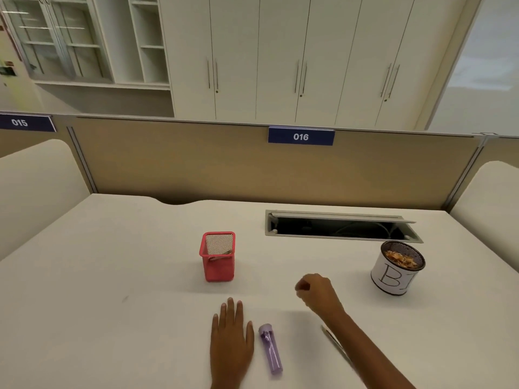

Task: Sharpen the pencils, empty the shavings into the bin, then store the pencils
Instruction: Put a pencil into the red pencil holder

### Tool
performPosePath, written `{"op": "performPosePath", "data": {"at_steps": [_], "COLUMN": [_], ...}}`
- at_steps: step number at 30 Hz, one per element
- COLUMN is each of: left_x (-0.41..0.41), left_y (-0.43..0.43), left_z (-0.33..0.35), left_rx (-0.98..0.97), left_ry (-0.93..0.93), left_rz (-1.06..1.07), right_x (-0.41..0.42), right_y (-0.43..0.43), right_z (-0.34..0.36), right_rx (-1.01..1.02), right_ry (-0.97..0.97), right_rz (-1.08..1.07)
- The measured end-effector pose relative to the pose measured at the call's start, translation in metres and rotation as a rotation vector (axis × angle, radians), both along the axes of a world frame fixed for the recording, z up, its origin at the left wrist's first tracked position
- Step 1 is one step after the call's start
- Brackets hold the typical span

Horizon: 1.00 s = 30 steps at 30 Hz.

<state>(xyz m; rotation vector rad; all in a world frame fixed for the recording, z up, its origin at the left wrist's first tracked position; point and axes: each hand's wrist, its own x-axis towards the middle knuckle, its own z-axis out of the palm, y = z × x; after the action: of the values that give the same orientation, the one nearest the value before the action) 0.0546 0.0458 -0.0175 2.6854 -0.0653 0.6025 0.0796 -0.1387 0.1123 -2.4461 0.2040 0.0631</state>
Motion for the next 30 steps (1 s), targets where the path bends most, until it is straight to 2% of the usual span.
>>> {"op": "performPosePath", "data": {"at_steps": [3,6,10,14,20,23,27,30], "left_x": [-0.004,-0.008,-0.008,-0.008,-0.007,-0.007,-0.007,-0.005], "left_y": [-0.001,-0.002,-0.001,-0.002,-0.003,-0.003,-0.005,-0.007], "left_z": [0.002,0.007,0.007,0.006,0.007,0.009,0.007,0.008], "left_rx": [-0.007,-0.018,-0.054,-0.050,-0.030,-0.025,0.001,0.013], "left_ry": [0.011,0.052,0.094,0.038,0.049,0.053,0.086,0.098], "left_rz": [0.018,0.006,-0.028,-0.023,-0.008,-0.006,-0.004,0.002], "right_x": [-0.021,-0.035,-0.041,-0.035,-0.017,-0.001,0.023,0.034], "right_y": [-0.034,-0.047,-0.045,-0.036,0.022,0.055,0.089,0.104], "right_z": [-0.011,-0.017,-0.019,-0.010,0.051,0.074,0.079,0.066], "right_rx": [-0.324,-0.377,-0.432,-0.279,0.251,0.427,0.515,0.443], "right_ry": [0.258,0.352,0.334,0.197,-0.349,-0.547,-0.594,-0.547], "right_rz": [0.006,-0.004,0.029,0.022,0.031,0.022,-0.013,-0.004]}}
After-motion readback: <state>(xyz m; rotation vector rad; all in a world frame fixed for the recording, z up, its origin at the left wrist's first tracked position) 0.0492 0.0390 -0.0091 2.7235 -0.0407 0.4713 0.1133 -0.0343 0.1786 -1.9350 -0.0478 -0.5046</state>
